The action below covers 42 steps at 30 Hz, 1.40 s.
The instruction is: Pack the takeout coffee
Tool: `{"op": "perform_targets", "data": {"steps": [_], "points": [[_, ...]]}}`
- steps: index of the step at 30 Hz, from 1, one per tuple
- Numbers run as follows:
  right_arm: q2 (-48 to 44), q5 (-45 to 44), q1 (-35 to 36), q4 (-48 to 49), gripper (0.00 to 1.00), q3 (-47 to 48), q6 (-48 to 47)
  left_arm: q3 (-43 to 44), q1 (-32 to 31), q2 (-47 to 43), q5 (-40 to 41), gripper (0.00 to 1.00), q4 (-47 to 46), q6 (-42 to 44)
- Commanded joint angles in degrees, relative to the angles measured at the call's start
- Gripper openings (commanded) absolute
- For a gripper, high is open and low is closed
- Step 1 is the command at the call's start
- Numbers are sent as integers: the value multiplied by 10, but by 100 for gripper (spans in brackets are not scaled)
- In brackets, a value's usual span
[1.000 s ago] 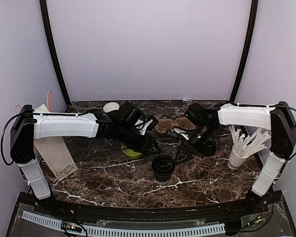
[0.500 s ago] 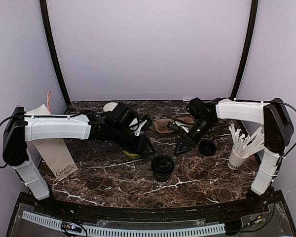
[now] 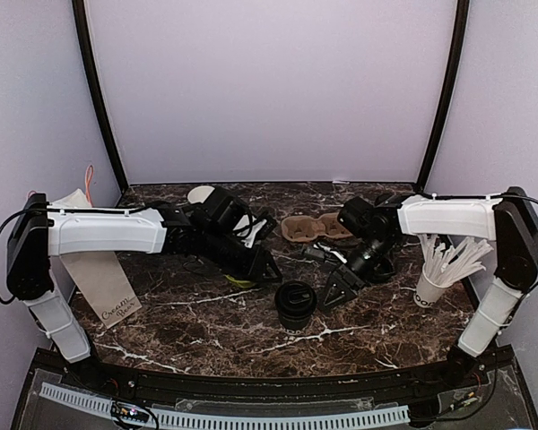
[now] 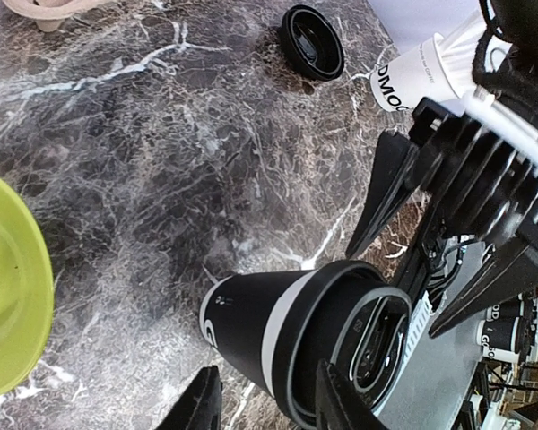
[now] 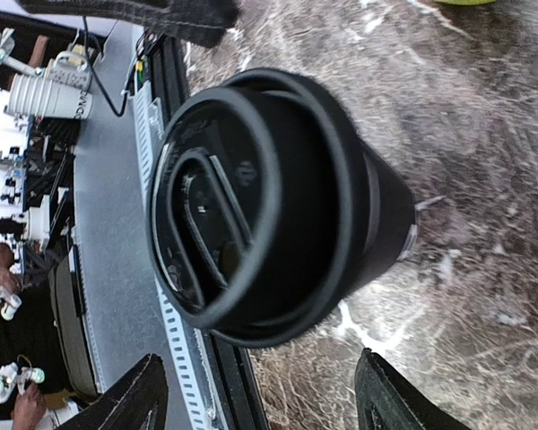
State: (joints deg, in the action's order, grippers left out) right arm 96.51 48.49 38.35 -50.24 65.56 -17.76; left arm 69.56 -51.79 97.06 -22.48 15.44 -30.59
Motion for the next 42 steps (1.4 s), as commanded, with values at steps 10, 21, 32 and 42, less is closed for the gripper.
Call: {"op": "perform_targets", "data": {"steps": [10, 21, 32, 42], "points": [[40, -17, 15, -3, 70, 37, -3, -6, 3, 23, -43, 36, -18, 9], [61, -44, 15, 3, 70, 48, 11, -16, 4, 31, -39, 32, -13, 9], [116, -248, 13, 48, 70, 27, 77, -75, 3, 59, 17, 20, 37, 14], [136, -247, -81, 10, 62, 144, 67, -74, 3, 28, -6, 16, 34, -12]]}}
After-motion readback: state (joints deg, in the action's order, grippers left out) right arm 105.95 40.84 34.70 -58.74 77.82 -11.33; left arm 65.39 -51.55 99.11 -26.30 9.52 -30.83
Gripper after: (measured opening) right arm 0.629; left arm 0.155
